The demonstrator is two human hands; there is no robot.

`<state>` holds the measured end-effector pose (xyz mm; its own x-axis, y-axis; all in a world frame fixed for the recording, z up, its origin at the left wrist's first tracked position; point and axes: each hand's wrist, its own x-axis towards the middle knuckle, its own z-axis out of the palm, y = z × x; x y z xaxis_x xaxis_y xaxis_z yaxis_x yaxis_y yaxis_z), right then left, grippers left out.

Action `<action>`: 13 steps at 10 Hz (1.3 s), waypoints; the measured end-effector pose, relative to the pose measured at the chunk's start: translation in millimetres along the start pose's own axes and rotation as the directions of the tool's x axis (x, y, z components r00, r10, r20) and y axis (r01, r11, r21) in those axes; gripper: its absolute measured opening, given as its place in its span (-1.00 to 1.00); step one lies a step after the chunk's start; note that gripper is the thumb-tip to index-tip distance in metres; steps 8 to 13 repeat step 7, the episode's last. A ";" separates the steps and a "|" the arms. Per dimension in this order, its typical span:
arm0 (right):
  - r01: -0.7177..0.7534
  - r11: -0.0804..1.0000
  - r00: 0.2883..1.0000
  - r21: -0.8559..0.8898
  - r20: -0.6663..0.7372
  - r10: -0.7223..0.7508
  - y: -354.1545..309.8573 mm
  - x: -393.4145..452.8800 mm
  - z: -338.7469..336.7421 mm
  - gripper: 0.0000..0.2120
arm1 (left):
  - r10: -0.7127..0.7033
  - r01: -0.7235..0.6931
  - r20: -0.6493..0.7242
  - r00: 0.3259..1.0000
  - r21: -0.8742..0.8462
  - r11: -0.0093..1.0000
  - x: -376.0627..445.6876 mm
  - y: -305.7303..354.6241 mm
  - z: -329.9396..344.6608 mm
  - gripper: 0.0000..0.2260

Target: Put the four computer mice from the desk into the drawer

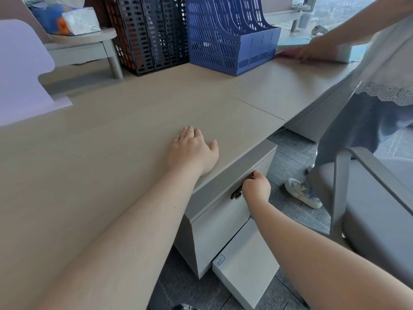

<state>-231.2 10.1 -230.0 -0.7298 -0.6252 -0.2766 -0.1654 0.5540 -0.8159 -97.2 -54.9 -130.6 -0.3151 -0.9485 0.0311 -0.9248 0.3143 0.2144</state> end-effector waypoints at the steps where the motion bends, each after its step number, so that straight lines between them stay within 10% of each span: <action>1: 0.033 0.998 0.999 -0.046 -0.001 -0.033 1.2 4.0 0.7 -0.79 | -0.003 0.003 0.002 1.000 -0.005 1.000 0.2 -0.2 -0.1 -0.39; 5: 0.160 0.924 0.974 -0.347 0.206 -0.092 -0.3 12.1 -29.5 -0.59 | 0.021 -0.020 0.026 0.999 -0.017 1.000 -6.0 -1.7 -3.0 -0.41; 7: 0.206 0.832 0.904 -0.515 0.425 0.040 -7.1 -8.7 -31.7 -0.80 | 0.080 -0.077 0.039 0.996 -0.054 0.996 -25.5 -14.7 -6.7 -0.45; 13: 0.206 0.832 0.904 -0.515 0.425 0.040 -7.1 -8.7 -31.7 -0.80 | 0.080 -0.077 0.039 0.996 -0.054 0.996 -25.5 -14.7 -6.7 -0.45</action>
